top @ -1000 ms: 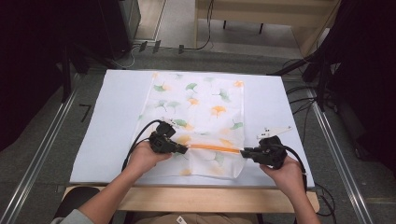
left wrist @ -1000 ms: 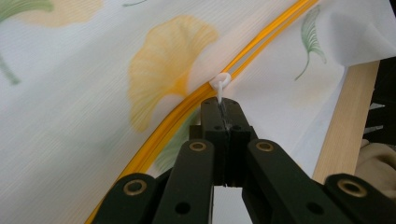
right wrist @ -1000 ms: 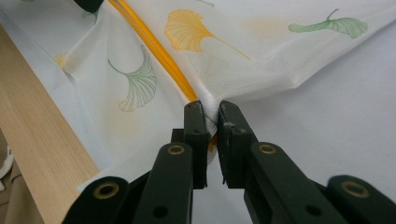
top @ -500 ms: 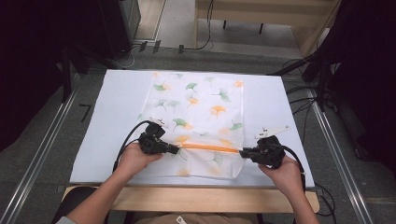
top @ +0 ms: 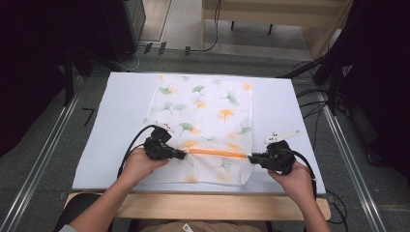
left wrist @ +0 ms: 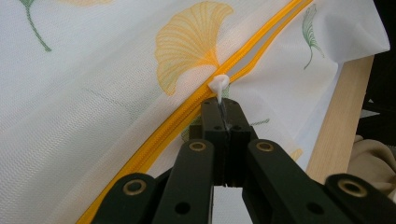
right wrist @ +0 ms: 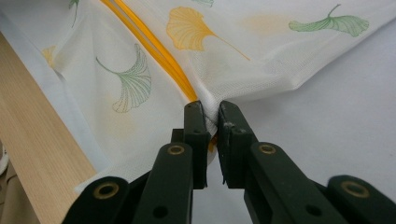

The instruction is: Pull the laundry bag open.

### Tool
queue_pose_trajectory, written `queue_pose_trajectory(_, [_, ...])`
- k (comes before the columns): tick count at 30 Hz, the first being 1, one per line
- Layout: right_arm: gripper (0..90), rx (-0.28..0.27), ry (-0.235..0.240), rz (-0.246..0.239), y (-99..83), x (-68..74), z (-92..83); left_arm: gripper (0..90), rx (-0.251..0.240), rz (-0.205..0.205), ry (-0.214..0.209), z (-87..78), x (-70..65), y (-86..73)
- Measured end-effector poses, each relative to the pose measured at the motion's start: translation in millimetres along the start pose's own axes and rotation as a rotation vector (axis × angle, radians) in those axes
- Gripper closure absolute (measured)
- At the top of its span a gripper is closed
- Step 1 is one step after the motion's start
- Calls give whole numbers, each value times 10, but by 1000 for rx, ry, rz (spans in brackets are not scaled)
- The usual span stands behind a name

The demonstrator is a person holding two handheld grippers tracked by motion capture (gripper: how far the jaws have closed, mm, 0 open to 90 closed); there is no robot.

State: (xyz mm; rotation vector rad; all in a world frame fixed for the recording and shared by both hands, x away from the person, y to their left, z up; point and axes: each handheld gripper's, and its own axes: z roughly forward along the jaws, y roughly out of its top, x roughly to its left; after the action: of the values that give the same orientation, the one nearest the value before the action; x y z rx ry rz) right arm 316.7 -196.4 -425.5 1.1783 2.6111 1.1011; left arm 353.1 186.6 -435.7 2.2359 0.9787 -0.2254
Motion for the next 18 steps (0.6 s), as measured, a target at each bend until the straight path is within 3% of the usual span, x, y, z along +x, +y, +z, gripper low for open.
queue_pose_trajectory(14, [845, -5, 2, -4, 3, 3, -4, 900, 16, 11, 6, -13, 33, -14])
queue_pose_trajectory(18, [845, -7, 0, -12, 1, 2, -5, 900, 20, -4, 12, -60, 78, -49])
